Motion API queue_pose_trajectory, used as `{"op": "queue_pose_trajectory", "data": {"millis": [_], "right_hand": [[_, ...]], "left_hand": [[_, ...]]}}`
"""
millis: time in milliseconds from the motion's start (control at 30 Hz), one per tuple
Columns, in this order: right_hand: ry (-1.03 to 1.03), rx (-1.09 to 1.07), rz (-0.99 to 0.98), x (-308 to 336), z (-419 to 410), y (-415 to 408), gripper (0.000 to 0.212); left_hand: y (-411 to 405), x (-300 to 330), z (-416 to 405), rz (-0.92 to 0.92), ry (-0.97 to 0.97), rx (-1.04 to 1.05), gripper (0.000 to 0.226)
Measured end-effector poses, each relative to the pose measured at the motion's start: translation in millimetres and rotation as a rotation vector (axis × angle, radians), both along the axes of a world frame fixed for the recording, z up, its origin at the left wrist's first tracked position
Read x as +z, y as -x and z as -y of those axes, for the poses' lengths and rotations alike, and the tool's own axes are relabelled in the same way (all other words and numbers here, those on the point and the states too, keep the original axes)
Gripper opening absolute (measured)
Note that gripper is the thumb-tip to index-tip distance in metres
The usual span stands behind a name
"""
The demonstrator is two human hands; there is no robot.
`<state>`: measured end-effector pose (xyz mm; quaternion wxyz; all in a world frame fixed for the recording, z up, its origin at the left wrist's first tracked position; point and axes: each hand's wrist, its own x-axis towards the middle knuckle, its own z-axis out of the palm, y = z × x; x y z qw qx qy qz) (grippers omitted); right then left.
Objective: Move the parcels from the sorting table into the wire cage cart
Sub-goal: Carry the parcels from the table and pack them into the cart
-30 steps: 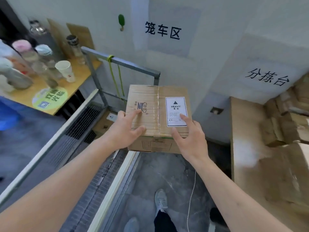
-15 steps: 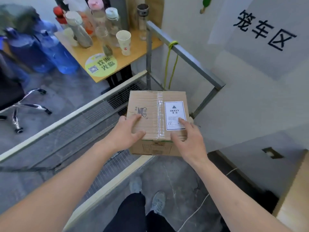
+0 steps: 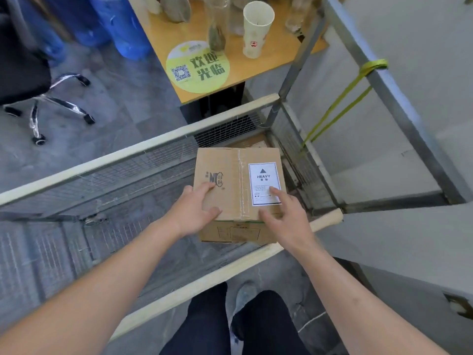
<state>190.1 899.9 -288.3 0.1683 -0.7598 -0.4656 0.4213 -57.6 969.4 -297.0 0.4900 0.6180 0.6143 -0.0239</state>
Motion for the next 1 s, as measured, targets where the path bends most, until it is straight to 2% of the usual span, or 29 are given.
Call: {"op": "queue_pose_trajectory", "data": {"millis": [267,567,733,867,1000], "right_hand": [[0.098,0.108,-0.037,-80.0,-57.2,5.0,0.064],[0.266,0.303,-0.132,-222.5,-123.2,9.4,0.072],[0.277,0.423,-0.119,-283.7,-151.3,27.4,0.077],[0.220,0.454,-0.114,-296.5,-151.7,45.0,0.078],[0.178,0.432,-0.120,-290.2,-148.0,55.8,0.076]], "left_hand": [[3.8,-76.3,-19.2,-0.016,0.105,0.186,0.071],[-1.3,-220.6,-32.5,-0.054,0.167,0.503,0.076],[24.1,-290.5,-41.0,-0.040,0.149,0.669,0.063],[56.8,-313.4,-43.4,-0.005,0.151,0.671,0.056],[72.1,-304.6,-33.3,0.058,0.156,0.681,0.060]]}}
